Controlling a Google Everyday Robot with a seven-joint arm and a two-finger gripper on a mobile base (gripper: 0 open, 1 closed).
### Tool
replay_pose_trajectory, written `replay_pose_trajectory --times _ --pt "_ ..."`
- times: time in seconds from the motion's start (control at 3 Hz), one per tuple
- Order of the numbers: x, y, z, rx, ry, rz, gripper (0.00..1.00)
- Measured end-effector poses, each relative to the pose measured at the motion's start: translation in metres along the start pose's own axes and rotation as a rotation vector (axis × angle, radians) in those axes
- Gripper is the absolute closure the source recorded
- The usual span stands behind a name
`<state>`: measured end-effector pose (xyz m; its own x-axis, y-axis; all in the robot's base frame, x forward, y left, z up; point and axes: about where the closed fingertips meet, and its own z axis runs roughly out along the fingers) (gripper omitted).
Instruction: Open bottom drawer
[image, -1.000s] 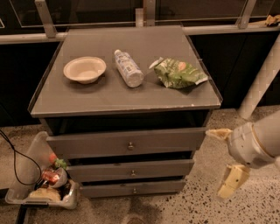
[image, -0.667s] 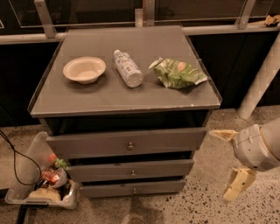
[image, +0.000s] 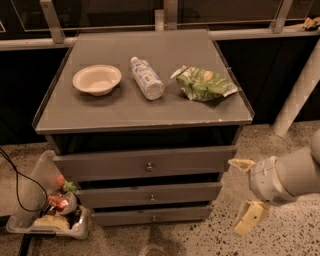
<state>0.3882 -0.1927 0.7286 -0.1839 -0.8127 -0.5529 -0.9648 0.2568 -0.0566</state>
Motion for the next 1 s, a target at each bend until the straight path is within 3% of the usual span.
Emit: replay_pose_trajectory --times 0.67,1.0 --pt "0.061 -0.004 0.101 0.083 0.032 0.116 0.0" --pt "0.082 -0.038 0.143 0.181 0.009 0.132 0.0"
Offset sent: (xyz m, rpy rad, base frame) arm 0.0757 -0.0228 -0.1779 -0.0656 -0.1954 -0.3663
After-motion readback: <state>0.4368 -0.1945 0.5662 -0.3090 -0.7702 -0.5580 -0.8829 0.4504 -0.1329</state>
